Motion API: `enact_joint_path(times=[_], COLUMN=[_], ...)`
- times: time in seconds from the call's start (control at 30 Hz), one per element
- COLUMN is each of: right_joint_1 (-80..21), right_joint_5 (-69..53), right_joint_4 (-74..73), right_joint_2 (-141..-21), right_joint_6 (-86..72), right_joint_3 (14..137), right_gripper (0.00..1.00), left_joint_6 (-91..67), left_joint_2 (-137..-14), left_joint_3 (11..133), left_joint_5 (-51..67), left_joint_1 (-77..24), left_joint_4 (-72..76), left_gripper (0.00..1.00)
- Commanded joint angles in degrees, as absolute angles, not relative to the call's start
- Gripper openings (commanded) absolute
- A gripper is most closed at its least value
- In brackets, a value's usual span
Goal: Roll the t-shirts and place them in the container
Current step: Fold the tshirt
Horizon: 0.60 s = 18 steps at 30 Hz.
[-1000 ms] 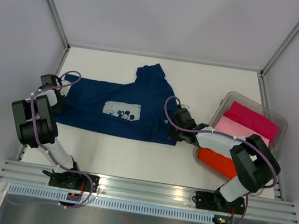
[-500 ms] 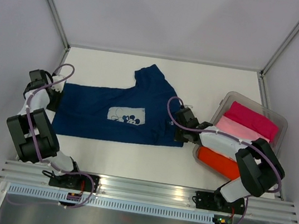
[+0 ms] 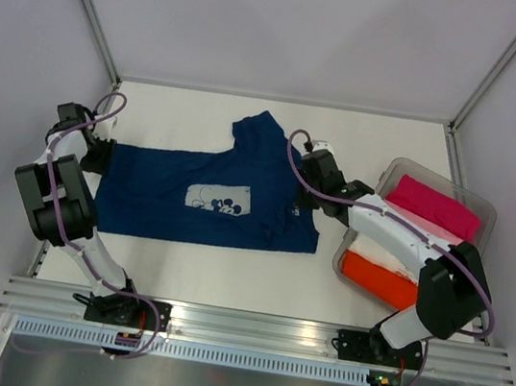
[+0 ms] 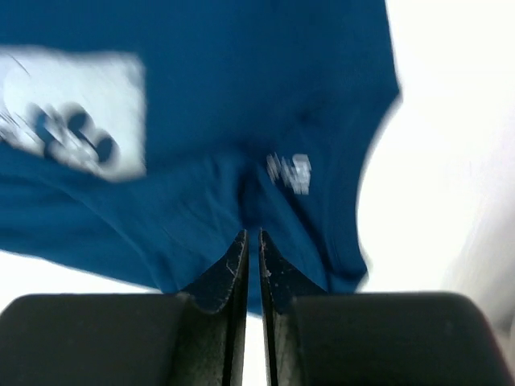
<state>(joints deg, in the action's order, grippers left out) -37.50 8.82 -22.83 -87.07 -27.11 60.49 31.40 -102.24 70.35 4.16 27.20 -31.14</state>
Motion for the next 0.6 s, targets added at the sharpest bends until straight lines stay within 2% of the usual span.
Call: enact_joint_path(times=[0.0, 0.2, 0.33, 0.5, 0.57], right_joint_1=[-36.3, -35.8, -36.3, -38.6, -38.8], right_joint_5=[10.3, 6.1, 0.3, -7.0, -6.8], right_joint_4=[-23.8, -21.5, -18.5, -12.8, -11.1], right_joint_2=[-91.8, -92.6, -91.4, -91.1, -92.0], right_joint_6=[-24.0, -24.2, -25.7, -29.5, -30.3], right_joint_3=[68.2, 65.0, 60.0, 54.1, 52.8], right_gripper=[0.14, 0.16, 0.25, 0.43, 0.43], left_joint_6=[28.4, 29.1, 29.8, 33.7, 35.0], left_joint_2=[-102.8, -104.2, -95.6, -86.0, -82.1], left_joint_3=[73.7, 71.9, 67.8, 62.1, 60.2], left_joint_5=[4.8, 2.6, 7.3, 10.3, 12.3], left_joint_1=[26.2, 25.8, 23.2, 10.9, 3.4], left_joint_4=[-30.6, -30.6, -30.6, -32.2, -32.7], left_gripper=[0.55, 0.54, 0.53, 0.55, 0.55])
